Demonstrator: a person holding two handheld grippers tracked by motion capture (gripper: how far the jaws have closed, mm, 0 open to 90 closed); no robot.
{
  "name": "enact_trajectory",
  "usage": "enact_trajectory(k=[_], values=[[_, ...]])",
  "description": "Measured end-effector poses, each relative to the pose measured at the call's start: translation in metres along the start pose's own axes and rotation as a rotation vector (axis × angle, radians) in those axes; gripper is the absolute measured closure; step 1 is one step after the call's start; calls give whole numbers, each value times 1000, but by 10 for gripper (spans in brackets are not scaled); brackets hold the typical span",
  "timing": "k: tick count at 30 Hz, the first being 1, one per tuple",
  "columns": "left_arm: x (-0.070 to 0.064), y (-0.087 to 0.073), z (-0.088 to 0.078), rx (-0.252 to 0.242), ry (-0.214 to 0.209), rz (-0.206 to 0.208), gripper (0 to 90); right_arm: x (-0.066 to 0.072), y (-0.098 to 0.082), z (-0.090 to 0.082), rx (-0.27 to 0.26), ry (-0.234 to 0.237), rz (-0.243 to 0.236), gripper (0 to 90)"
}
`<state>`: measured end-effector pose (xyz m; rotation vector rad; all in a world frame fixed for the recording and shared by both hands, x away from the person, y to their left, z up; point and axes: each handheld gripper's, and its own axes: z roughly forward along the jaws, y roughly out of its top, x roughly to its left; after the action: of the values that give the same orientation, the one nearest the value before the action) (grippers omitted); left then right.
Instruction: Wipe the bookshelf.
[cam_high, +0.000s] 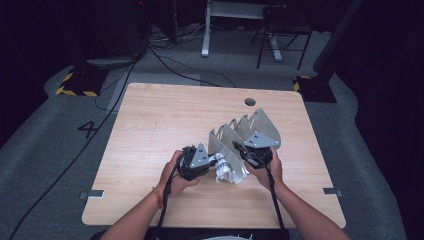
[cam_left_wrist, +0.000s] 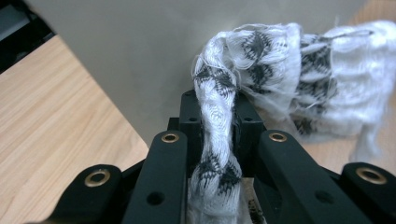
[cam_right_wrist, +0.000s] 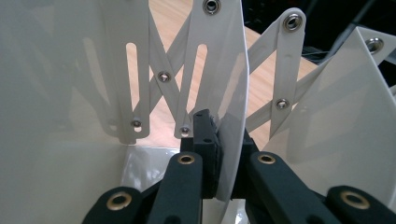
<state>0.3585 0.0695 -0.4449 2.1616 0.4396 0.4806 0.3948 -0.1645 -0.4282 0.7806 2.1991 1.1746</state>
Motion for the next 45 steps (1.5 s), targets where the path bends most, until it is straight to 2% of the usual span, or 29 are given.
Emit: enact_trajectory(k=[3, 6, 8, 11, 14, 17, 19, 21, 25, 28, 32, 34, 37, 40, 45], values=[[-7, 2, -4, -3, 9, 15, 783, 3, -2, -6, -3, 34, -11, 877], [-8, 7, -13, -38, 32, 14, 779, 6, -4, -11, 2, 52, -29, 877], [-7, 11, -21, -71, 55, 4, 779, 5, -6, -15, 5, 62, -32, 877], [-3, 17, -34, -141, 92, -40, 778, 2, -8, -18, 7, 75, -33, 878], [-1, 20, -42, -187, 121, -59, 778, 0, -10, -20, 1, 85, -30, 878], [-2, 19, -41, -204, 117, -71, 777, -1, -11, -20, -6, 89, -32, 879], [-3, 18, -38, -207, 99, -78, 777, -1, -11, -19, -8, 90, -31, 878], [-6, 17, -35, -203, 88, -66, 777, -1, -11, -18, -9, 92, -30, 879], [-18, 14, -21, -157, 52, -48, 758, -2, -11, -18, -11, 98, -34, 879], [-25, 9, -8, -112, 7, -47, 753, -2, -11, -19, -8, 97, -47, 876], [-34, 2, 9, -21, -18, -14, 757, -4, -12, -20, -10, 109, -47, 877], [-36, -3, 16, 19, -29, -26, 763, -4, -12, -21, -11, 111, -47, 877], [-39, -7, 24, 61, -21, -23, 766, -5, -14, -22, -13, 117, -49, 877], [-35, -9, 23, 75, -11, -12, 765, -6, -15, -24, -15, 121, -47, 877], [-20, -21, 20, 106, 34, -55, 765, -9, -16, -25, -16, 128, -44, 877]])
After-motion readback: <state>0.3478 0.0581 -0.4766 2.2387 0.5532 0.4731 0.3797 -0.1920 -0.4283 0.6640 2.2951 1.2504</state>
